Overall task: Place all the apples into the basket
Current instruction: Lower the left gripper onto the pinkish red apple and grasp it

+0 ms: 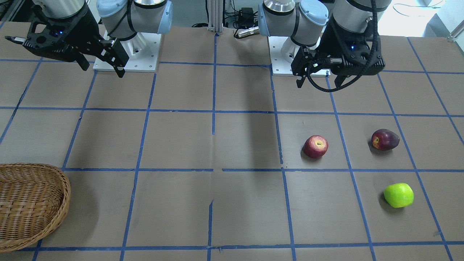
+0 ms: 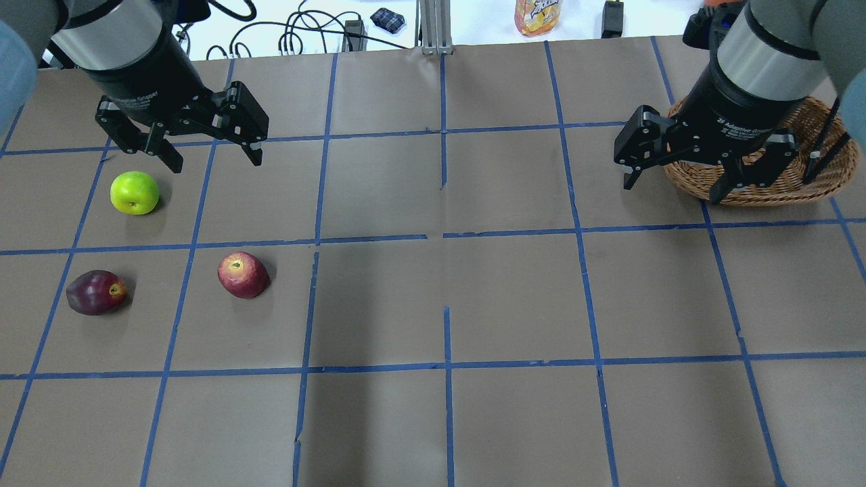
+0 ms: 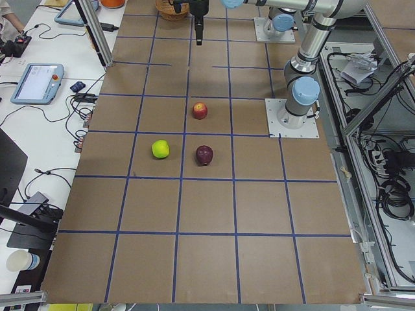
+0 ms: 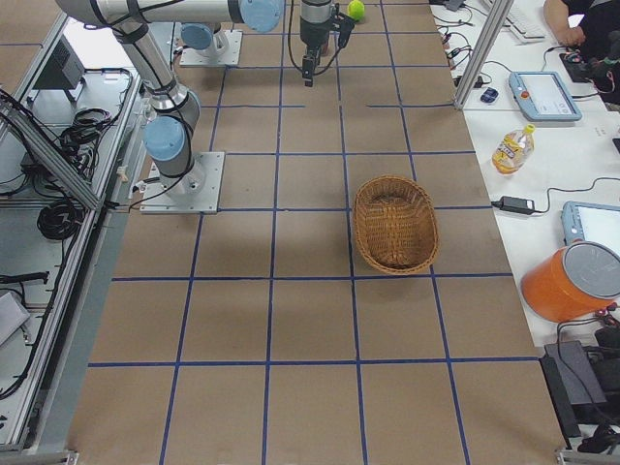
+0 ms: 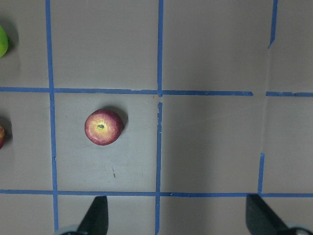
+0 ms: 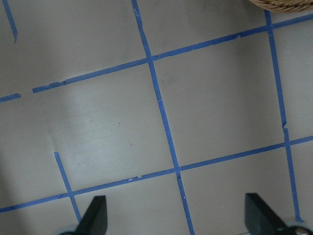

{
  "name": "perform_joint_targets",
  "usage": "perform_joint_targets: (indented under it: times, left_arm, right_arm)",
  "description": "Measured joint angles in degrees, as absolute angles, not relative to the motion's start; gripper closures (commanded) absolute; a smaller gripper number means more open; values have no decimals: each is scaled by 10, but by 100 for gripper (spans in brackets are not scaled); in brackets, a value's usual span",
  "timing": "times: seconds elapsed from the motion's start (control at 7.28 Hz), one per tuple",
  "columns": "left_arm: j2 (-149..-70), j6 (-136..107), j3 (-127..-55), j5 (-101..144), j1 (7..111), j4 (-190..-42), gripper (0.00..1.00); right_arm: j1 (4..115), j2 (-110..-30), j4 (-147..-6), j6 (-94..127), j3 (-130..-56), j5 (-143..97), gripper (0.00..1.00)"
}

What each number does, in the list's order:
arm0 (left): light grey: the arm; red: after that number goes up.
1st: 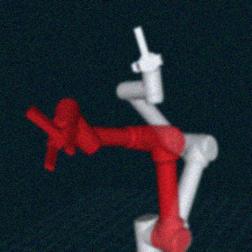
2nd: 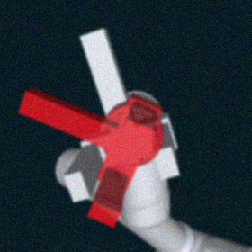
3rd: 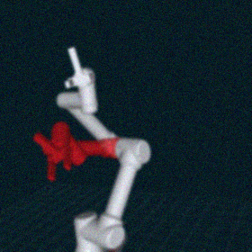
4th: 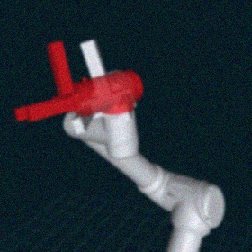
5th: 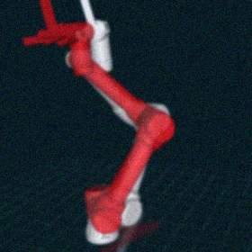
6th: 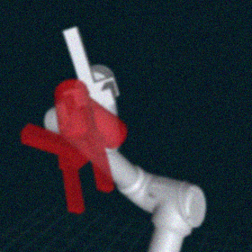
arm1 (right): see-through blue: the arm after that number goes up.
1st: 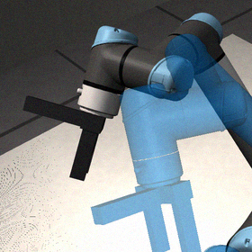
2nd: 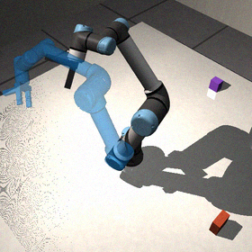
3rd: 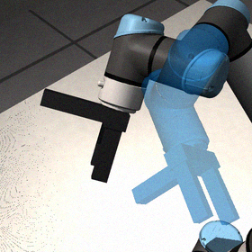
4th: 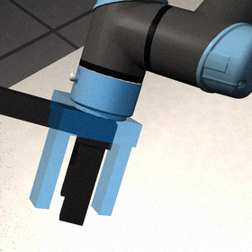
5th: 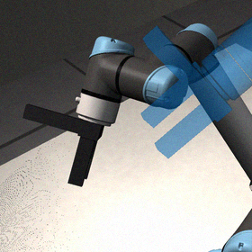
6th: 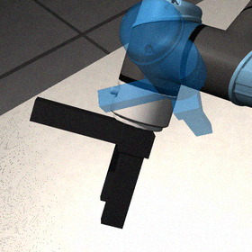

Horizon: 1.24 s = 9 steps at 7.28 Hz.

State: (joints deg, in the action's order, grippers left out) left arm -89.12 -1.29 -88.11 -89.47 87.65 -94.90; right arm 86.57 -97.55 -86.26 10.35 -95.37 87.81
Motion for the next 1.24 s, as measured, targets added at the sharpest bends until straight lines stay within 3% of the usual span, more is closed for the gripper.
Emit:
perform_joint_targets:
  times: [0.41,0.82,1.24]
  left_arm:
    - [-889,119,-1002,-892,772,-901,0]
    - [-917,154,-1134,-888,736,-711,0]
    - [-952,84,-1172,-875,735,-641,0]
  right_arm:
    - [866,-976,-863,103,-956,878,0]
    - [866,-976,-862,103,-957,879,0]
    - [866,-975,-862,99,-958,884,0]
